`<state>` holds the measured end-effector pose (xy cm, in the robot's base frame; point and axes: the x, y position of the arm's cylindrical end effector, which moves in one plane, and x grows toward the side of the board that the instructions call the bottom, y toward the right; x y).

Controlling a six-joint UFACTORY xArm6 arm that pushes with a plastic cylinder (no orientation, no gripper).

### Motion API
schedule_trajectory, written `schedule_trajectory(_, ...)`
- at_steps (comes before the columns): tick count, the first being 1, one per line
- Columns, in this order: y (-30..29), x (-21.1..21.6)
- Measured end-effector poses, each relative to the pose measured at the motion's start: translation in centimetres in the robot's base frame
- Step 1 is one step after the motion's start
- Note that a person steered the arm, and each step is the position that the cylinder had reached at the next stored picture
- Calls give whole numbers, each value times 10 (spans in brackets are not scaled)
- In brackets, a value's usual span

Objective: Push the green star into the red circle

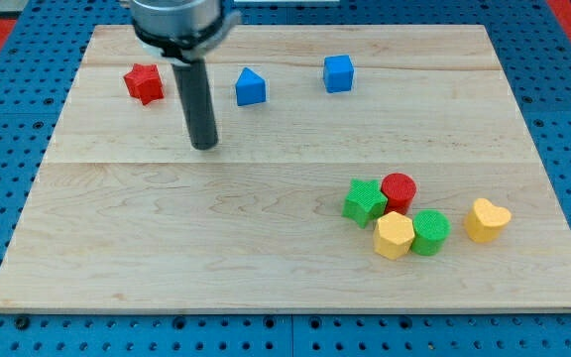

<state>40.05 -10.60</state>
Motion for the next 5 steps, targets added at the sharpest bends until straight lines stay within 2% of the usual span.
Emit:
schedule_trajectory(1,15,-18)
schedule_trajectory(2,10,-18)
schedule_trajectory(3,-29,-17)
schedule_trajectory(5,-39,-98)
